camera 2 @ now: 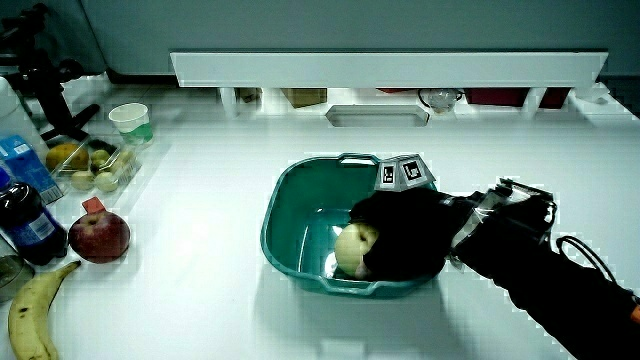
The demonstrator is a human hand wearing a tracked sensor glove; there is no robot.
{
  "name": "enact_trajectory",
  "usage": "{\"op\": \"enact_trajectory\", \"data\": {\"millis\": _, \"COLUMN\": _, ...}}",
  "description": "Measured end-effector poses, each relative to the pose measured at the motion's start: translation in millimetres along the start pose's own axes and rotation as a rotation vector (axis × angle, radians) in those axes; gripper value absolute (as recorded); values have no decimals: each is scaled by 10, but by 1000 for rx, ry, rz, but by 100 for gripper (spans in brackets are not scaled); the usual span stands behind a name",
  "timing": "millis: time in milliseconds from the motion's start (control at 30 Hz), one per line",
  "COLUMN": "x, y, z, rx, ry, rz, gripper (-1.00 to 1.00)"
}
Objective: Place pear into plate
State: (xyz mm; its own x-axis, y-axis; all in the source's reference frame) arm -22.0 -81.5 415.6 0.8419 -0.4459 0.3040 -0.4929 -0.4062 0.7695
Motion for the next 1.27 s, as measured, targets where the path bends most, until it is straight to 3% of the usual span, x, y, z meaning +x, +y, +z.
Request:
{"op": "enact_trajectory", "data": {"millis": 133, "x": -10, "y": -251, "z": 163, "rx": 46, "ry": -10, "rz": 15, "gripper": -71}}
{"op": "enact_trajectory", "data": {"millis": 167, "x": 3, "y": -285, "z": 185, "rx": 45, "ry": -22, "rz": 0, "gripper": -76}}
{"op": "enact_trajectory", "data": {"millis": 200, "x": 2, "y": -351, "z": 218, "rx": 38, "ry": -11, "rz": 32, "gripper": -82}}
{"op": "enact_trajectory", "data": {"millis": 300, "x": 13, "y": -536, "z": 308, "rx": 60, "ry": -30, "rz": 28, "gripper": -100}}
{"op": "enact_trajectory", "data": {"millis": 400, "x": 15, "y": -714, "z": 358, "rx": 54, "ry": -52, "rz": 46, "gripper": -100}}
{"op": "enact_trajectory", "data": {"millis": 433, "x": 29, "y": -754, "z": 353, "rx": 48, "ry": -62, "rz": 24, "gripper": -100}}
{"op": "enact_trajectory", "data": {"millis": 500, "x": 59, "y": -847, "z": 328, "rx": 88, "ry": -101, "rz": 0, "gripper": -100}}
{"op": "enact_trajectory", "data": {"millis": 567, "x": 11, "y": -1031, "z": 352, "rx": 101, "ry": -105, "rz": 53, "gripper": -100}}
{"op": "enact_trajectory", "data": {"millis": 600, "x": 18, "y": -1066, "z": 329, "rx": 135, "ry": -140, "rz": 39, "gripper": -100}}
{"op": "enact_trajectory", "data": {"millis": 667, "x": 10, "y": -1188, "z": 312, "rx": 111, "ry": -145, "rz": 38, "gripper": -100}}
{"op": "enact_trajectory", "data": {"millis": 700, "x": 48, "y": -1208, "z": 275, "rx": 144, "ry": -170, "rz": -12, "gripper": -100}}
{"op": "enact_trajectory", "data": {"millis": 733, "x": 56, "y": -1267, "z": 259, "rx": 158, "ry": -188, "rz": -17, "gripper": -100}}
{"op": "enact_trajectory", "data": {"millis": 767, "x": 34, "y": -1361, "z": 270, "rx": 152, "ry": -174, "rz": 42, "gripper": -100}}
{"op": "enact_trajectory", "data": {"millis": 800, "x": 58, "y": -1409, "z": 251, "rx": 192, "ry": -205, "rz": -17, "gripper": -100}}
{"op": "enact_trajectory", "data": {"millis": 833, "x": 16, "y": -1513, "z": 268, "rx": 169, "ry": -199, "rz": 54, "gripper": -100}}
{"op": "enact_trajectory", "data": {"millis": 867, "x": -23, "y": -1618, "z": 295, "rx": 240, "ry": -236, "rz": 64, "gripper": -100}}
{"op": "enact_trajectory", "data": {"millis": 933, "x": -44, "y": -1739, "z": 271, "rx": 221, "ry": -233, "rz": 67, "gripper": -100}}
{"op": "enact_trajectory", "data": {"millis": 967, "x": -70, "y": -1817, "z": 272, "rx": 274, "ry": -271, "rz": 68, "gripper": -100}}
{"op": "enact_trajectory", "data": {"millis": 1000, "x": -79, "y": -1865, "z": 257, "rx": 226, "ry": -248, "rz": 65, "gripper": -100}}
{"op": "enact_trajectory", "data": {"millis": 1033, "x": -118, "y": -1939, "z": 269, "rx": 238, "ry": -269, "rz": 86, "gripper": -100}}
{"op": "enact_trajectory", "data": {"millis": 1133, "x": -185, "y": -2075, "z": 278, "rx": 224, "ry": -258, "rz": 108, "gripper": -100}}
{"op": "enact_trajectory", "data": {"millis": 1267, "x": -223, "y": -2115, "z": 234, "rx": 226, "ry": -273, "rz": 92, "gripper": -100}}
